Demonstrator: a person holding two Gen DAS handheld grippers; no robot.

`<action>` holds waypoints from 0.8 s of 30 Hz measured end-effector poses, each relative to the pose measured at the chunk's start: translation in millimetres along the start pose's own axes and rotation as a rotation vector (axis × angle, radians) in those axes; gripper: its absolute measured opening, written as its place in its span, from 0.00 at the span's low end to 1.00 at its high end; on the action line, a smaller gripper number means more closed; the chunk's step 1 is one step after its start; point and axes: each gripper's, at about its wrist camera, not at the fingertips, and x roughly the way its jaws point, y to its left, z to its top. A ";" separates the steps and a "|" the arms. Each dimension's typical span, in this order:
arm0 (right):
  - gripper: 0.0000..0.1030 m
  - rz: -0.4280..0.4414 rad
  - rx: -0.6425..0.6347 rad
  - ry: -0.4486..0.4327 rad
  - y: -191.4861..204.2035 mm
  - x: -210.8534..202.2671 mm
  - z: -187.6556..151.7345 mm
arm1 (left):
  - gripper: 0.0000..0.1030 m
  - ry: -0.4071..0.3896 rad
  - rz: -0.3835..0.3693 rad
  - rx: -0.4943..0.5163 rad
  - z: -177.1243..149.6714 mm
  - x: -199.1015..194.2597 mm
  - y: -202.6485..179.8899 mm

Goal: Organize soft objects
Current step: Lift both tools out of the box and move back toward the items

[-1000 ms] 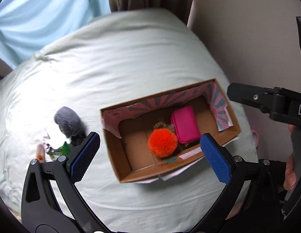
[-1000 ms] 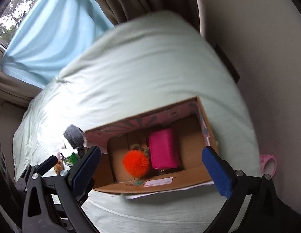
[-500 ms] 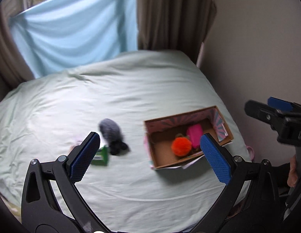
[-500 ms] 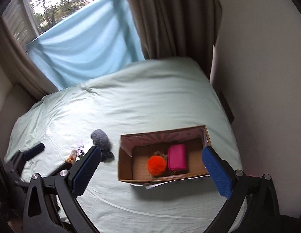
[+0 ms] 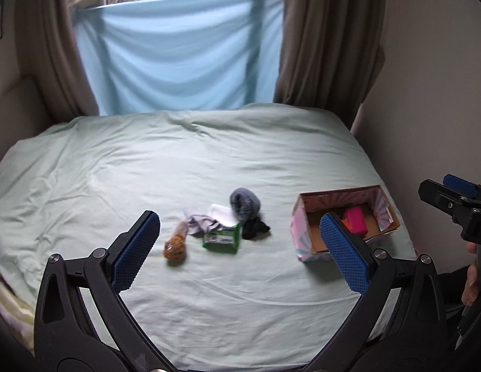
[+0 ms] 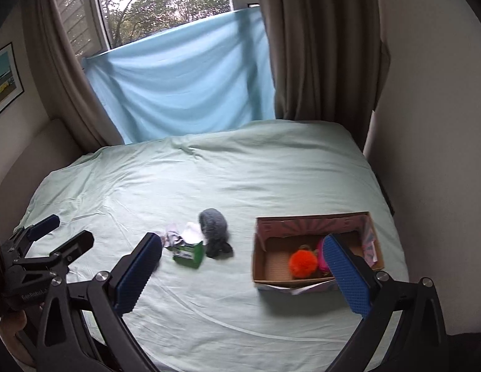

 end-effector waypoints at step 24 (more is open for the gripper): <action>1.00 0.061 0.017 0.075 145.7 119.4 -36.7 | 1.00 0.141 -0.044 -0.018 -53.3 114.9 160.0</action>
